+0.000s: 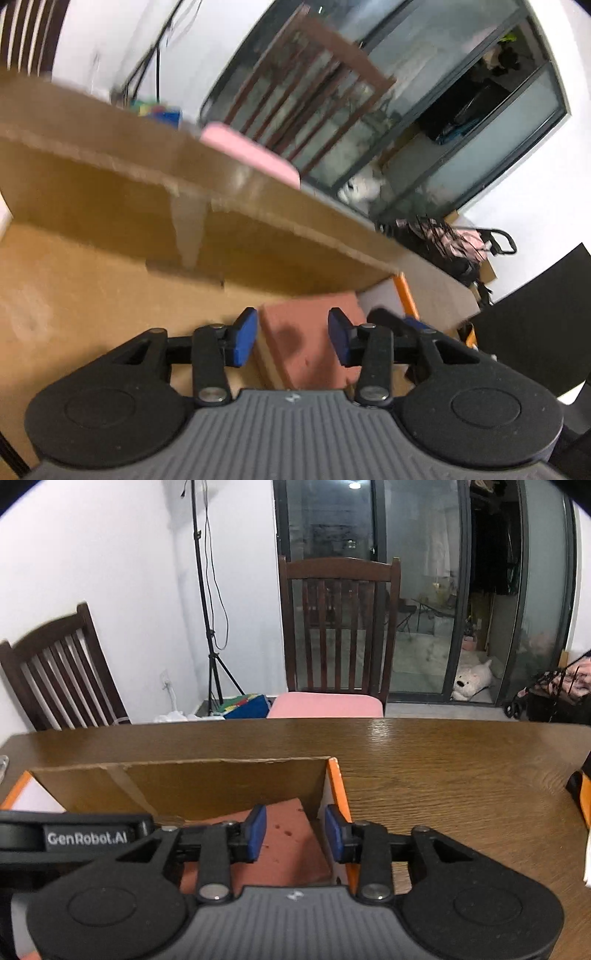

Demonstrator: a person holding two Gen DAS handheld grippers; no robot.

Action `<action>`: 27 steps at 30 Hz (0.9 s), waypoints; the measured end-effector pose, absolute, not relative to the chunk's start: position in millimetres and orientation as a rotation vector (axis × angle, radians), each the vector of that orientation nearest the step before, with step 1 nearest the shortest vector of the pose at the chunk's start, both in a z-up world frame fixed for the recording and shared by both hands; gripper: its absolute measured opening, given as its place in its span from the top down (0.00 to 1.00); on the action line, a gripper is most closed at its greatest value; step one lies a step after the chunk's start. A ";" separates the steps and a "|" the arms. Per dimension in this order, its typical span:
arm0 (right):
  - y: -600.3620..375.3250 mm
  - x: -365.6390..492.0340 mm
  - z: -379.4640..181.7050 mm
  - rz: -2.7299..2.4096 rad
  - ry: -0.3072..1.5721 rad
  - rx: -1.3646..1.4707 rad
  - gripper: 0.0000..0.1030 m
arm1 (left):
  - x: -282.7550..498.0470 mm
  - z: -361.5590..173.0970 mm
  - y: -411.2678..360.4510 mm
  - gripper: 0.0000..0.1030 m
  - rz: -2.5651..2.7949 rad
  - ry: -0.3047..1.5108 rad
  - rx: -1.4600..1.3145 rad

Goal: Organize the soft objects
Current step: 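Open both tools to release the sponge inside the box, then withdraw both tools from the box back toward the soft items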

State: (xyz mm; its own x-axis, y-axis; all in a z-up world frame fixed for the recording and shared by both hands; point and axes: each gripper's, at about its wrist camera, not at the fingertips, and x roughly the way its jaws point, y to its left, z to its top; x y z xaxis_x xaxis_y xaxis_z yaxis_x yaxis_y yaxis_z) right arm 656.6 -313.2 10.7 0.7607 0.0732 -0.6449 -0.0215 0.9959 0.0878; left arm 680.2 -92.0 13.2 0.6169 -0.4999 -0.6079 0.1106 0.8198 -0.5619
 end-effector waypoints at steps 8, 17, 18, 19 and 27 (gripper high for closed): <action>-312.3 633.6 24.0 0.110 0.688 0.064 0.36 | 631.5 66.8 -82.3 0.30 -0.218 0.637 -0.236; -333.9 535.8 107.7 0.114 0.541 0.051 0.25 | 516.3 146.3 -40.9 0.21 -0.169 0.482 -0.077; -337.2 520.1 115.4 0.118 0.520 0.044 0.23 | 497.4 149.9 -35.9 0.20 -0.163 0.456 -0.058; -339.8 503.5 122.4 0.124 0.503 0.036 0.21 | 476.5 155.0 -30.5 0.18 -0.155 0.421 -0.038; -351.4 361.6 142.4 0.192 0.382 0.004 0.15 | 290.8 135.8 -13.6 0.06 -0.051 0.226 0.084</action>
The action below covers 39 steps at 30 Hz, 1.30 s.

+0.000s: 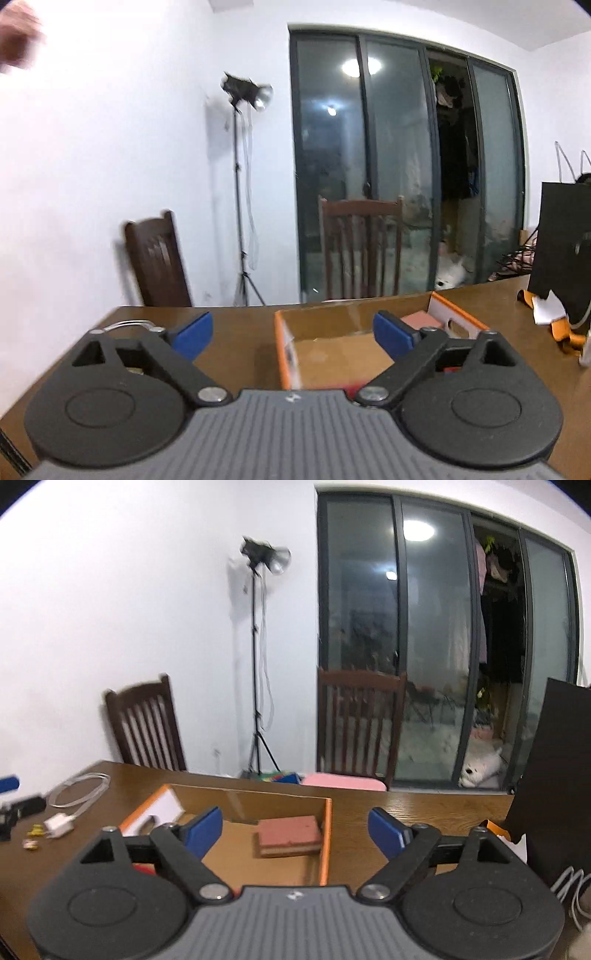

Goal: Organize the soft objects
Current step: 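Withdraw both tools from the box back toward the soft items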

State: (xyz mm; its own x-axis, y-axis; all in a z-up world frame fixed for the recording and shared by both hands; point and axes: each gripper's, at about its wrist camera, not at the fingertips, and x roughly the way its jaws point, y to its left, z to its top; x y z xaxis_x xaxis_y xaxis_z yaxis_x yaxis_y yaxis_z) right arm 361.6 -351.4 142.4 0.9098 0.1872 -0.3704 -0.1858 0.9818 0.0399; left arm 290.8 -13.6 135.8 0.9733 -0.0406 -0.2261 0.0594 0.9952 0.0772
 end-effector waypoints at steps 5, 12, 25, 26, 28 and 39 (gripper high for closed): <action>-344.3 282.6 134.6 0.295 0.325 0.000 0.13 | 181.7 121.4 -13.2 0.01 0.034 0.084 0.108; -330.2 192.1 102.5 0.334 0.298 -0.088 0.13 | 106.6 96.8 -16.4 0.00 0.094 0.044 0.126; -329.3 135.4 27.4 0.277 0.378 0.048 0.13 | 94.7 42.1 -3.3 0.00 0.034 0.182 0.029; -329.3 135.4 22.0 0.281 0.386 0.077 0.13 | 99.4 38.5 -5.7 0.00 0.023 0.199 0.028; -326.5 138.0 11.5 0.300 0.414 0.103 0.15 | 111.3 32.6 -10.0 0.00 0.006 0.238 0.026; -265.4 220.3 -24.3 0.423 0.549 0.161 0.23 | 172.3 15.6 -0.2 0.00 0.051 0.357 -0.015</action>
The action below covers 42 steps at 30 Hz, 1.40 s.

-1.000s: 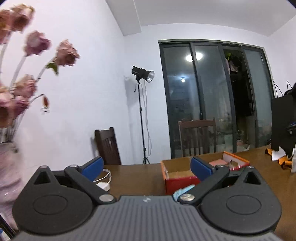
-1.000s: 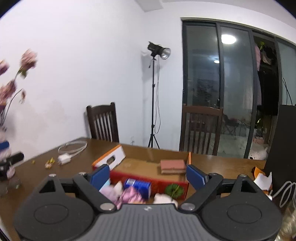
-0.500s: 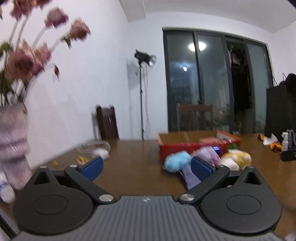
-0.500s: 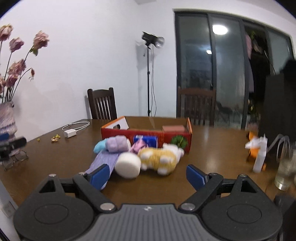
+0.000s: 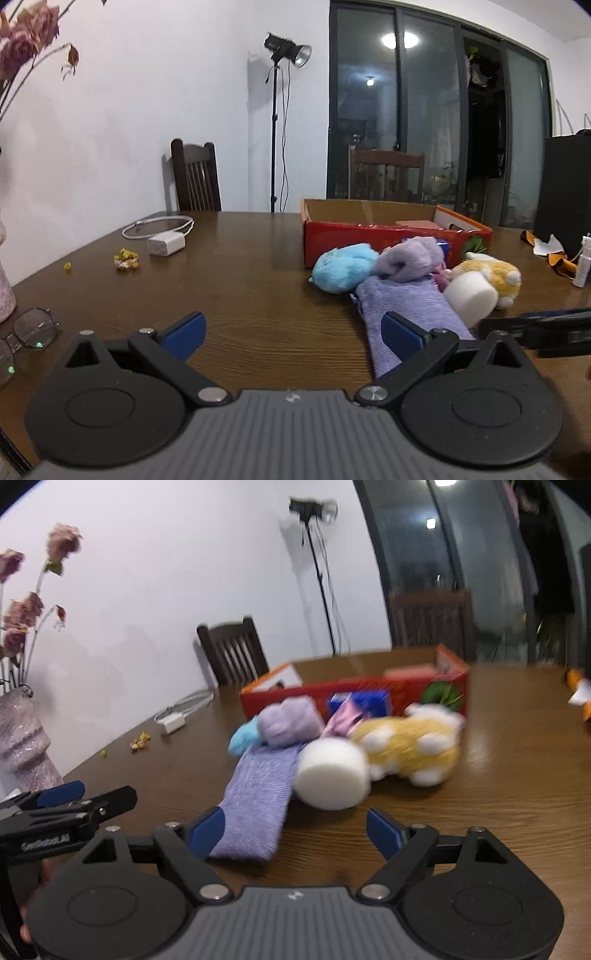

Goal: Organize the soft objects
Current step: 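Withdraw both tools from the box back toward the soft items, then close both tools on the lavender cloth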

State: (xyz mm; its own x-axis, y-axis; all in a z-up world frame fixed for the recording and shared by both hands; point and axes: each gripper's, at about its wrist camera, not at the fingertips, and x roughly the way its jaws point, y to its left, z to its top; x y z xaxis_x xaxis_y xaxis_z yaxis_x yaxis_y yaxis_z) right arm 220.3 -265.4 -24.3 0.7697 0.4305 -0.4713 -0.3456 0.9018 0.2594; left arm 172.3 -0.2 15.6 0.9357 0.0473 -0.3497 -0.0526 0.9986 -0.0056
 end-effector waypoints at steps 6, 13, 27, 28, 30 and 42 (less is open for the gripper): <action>-230.2 262.7 -44.9 0.504 0.665 0.167 0.84 | 194.4 10.9 9.9 0.00 0.071 0.391 -0.008; -265.7 232.1 -35.2 0.765 0.745 0.008 0.83 | 200.1 18.3 4.9 0.00 -0.168 0.406 -0.063; -337.5 201.1 -33.4 0.355 0.648 0.279 0.40 | 242.2 -7.4 -29.8 0.58 -0.495 0.678 -0.306; -331.5 203.5 -37.4 0.351 0.654 0.276 0.40 | 239.6 -6.4 -30.0 0.62 -0.486 0.677 -0.316; -320.8 210.9 -44.0 0.341 0.672 0.264 0.40 | 233.6 -5.5 -32.9 0.67 -0.476 0.662 -0.303; -257.4 203.9 -46.0 0.377 0.626 -0.101 0.90 | 207.2 5.9 -33.1 0.78 -0.424 0.591 -0.200</action>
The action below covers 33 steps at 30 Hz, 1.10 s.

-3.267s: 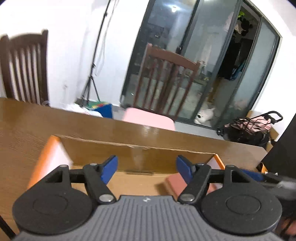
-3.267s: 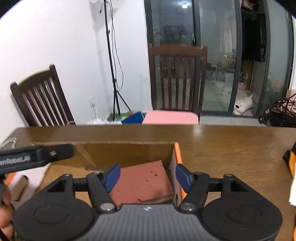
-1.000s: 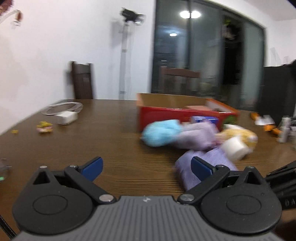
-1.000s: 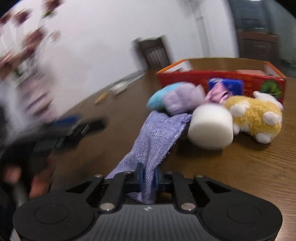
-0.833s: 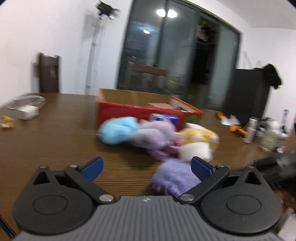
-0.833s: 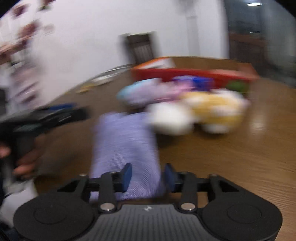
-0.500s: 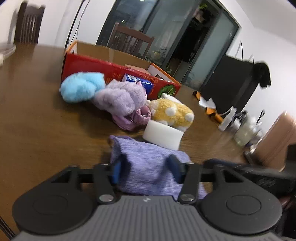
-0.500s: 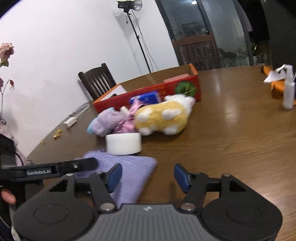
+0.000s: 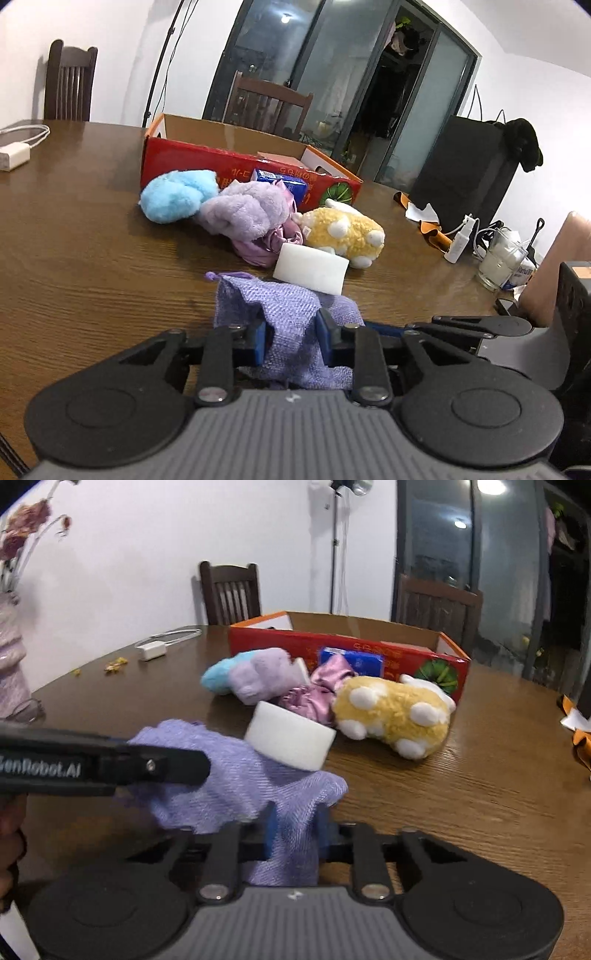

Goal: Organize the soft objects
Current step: 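Close both tools on the lavender cloth, then carry the lavender cloth into the box and open both tools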

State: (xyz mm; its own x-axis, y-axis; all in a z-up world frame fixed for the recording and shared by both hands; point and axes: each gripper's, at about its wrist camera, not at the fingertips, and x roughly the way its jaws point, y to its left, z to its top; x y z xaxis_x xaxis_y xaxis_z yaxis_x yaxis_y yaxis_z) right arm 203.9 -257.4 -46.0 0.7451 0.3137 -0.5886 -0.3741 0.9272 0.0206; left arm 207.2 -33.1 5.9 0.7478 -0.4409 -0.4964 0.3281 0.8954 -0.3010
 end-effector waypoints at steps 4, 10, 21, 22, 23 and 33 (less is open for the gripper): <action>-255.2 186.7 -45.2 0.384 0.616 -0.119 0.95 | 187.2 11.1 -38.0 0.87 -0.454 0.566 -0.115; -268.4 166.6 -19.5 0.480 0.591 0.006 0.96 | 170.4 40.1 -30.2 0.92 -0.486 0.479 -0.142; -298.6 239.4 55.8 0.482 0.395 0.056 0.96 | 262.5 115.8 -42.6 0.93 -0.620 0.277 -0.142; -300.6 254.2 60.2 0.471 0.383 0.033 0.96 | 284.3 119.5 -47.7 0.93 -0.643 0.272 -0.143; -304.0 274.5 64.5 0.460 0.381 0.015 0.96 | 306.0 122.0 -53.1 0.93 -0.660 0.279 -0.149; -322.6 482.4 42.9 0.328 0.597 -0.150 0.95 | 503.8 75.7 -115.8 0.93 -0.585 0.565 -0.215</action>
State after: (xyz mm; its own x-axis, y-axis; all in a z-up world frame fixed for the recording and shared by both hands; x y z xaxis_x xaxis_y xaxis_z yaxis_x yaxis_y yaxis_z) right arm 482.4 -322.6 42.9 0.7771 0.2594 -0.5735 -0.3452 0.9375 -0.0437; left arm 503.8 -115.8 75.7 0.6879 -0.5760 -0.4416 0.4613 0.8167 -0.3467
